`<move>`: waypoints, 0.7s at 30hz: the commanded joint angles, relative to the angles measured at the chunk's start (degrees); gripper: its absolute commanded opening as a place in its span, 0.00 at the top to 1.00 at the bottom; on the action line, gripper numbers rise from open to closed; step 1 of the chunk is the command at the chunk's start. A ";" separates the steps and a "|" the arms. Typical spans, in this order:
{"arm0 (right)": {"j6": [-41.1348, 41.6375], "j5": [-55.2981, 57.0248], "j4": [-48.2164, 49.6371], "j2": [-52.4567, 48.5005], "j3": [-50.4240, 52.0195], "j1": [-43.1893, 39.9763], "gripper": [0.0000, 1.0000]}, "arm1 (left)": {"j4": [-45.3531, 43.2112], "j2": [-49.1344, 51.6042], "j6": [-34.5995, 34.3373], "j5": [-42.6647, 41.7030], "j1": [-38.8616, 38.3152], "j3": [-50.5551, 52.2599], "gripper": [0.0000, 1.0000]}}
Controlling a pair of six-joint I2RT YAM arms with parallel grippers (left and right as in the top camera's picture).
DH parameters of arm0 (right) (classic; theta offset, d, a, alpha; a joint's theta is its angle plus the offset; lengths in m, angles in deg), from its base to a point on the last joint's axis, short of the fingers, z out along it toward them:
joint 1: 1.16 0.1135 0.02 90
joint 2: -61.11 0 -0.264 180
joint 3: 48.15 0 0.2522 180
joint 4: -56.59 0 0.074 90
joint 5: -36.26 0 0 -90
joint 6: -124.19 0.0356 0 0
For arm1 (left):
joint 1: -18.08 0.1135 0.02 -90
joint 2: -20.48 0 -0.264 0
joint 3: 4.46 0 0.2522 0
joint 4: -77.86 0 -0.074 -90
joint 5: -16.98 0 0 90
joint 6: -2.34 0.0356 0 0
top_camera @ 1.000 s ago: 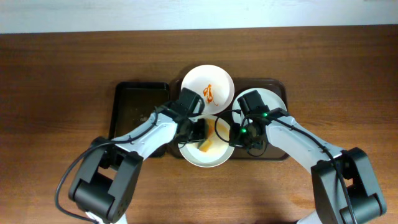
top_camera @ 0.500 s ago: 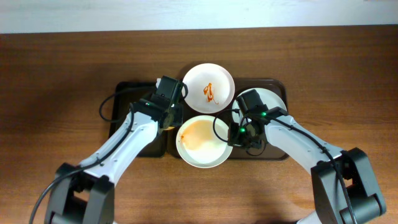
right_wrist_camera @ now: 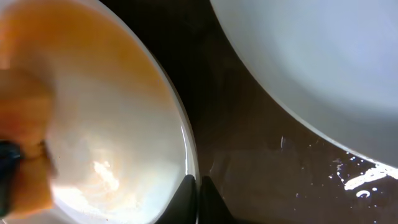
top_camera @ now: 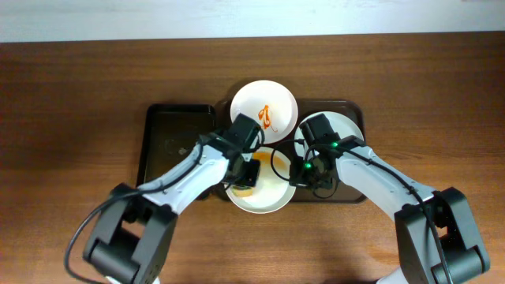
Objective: Clean dirty plates on tray and stack at the side
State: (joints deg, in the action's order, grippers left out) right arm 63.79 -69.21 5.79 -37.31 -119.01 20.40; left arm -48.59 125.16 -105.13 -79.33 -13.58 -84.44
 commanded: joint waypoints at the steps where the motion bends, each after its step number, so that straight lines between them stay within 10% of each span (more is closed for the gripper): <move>1: -0.15 1.16 -0.28 0.76 -0.04 -0.20 0.96 | -0.09 3.04 0.85 11.37 0.07 0.42 1.00; 7: -0.15 1.16 -0.46 0.76 -0.02 -0.20 0.96 | -10.71 3.37 0.92 27.82 0.04 0.39 1.00; 21: -0.15 4.20 -1.97 0.76 -0.02 -0.20 0.96 | -9.51 -10.95 -1.53 19.12 2.21 0.00 1.00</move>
State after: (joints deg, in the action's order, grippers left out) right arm 63.99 -68.46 4.41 -37.31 -119.03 20.40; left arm -58.86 117.29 -105.85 -59.96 -13.10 -84.15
